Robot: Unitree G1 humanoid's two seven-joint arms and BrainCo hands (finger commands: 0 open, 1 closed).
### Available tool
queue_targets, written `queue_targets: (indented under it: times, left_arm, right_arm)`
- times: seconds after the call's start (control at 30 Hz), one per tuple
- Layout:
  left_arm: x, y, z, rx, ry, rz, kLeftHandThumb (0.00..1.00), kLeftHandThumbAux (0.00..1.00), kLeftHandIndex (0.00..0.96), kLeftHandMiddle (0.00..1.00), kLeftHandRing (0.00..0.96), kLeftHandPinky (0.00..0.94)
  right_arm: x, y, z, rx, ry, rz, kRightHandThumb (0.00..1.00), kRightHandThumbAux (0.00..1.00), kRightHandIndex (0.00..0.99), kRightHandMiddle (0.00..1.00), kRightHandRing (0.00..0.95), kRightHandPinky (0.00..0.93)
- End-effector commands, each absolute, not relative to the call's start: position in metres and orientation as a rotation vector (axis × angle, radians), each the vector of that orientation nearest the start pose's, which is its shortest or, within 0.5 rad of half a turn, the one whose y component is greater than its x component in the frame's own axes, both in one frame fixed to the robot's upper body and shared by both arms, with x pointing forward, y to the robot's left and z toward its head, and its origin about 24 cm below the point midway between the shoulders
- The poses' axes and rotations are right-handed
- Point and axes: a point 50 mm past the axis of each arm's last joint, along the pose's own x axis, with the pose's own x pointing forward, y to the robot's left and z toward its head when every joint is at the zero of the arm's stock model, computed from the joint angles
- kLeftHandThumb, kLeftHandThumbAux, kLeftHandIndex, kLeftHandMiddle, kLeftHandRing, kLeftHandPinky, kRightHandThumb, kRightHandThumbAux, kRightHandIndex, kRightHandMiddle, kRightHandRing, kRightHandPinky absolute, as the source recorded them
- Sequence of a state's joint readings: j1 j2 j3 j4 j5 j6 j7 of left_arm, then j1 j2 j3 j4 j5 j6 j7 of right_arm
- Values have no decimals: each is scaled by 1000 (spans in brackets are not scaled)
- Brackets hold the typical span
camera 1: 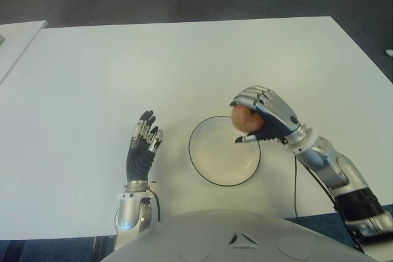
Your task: Put the apples into the plate.
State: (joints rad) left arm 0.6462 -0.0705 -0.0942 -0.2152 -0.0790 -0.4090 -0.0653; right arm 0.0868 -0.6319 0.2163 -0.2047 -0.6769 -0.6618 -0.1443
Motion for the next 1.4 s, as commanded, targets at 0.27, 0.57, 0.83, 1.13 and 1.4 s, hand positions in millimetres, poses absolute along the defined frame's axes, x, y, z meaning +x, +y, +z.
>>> queue_targets:
  times: [0.27,0.57,0.83,1.13,1.4]
  left_arm:
    - [120,150,17,-112,-18,99,268,605,24,12,21,55]
    - [118,149,19,-128,-14,101,278,621,21,14,26,59]
    - [118,149,21,-114,-13,99,264,629,19,14,25,53]
    - [118,148,22,-107,-20,100,258,637,22,15,25,60]
    - [116,147,23,-108,-29,97,241,645,23,18,27,50]
  right_arm:
    - [179,-146,89,-1052,-707,729,713,715,438,914,883,877]
    - [189,-144,68,-1064,-648,813,709,717,438,895,857,838]
    - [198,-137,59,-1101,-695,767,713,716,438,887,855,857]
    - [197,-128,55,-1130,-705,732,720,712,440,881,862,868]
    - [203,-121,52,-1113,-686,711,721,712,440,864,857,864]
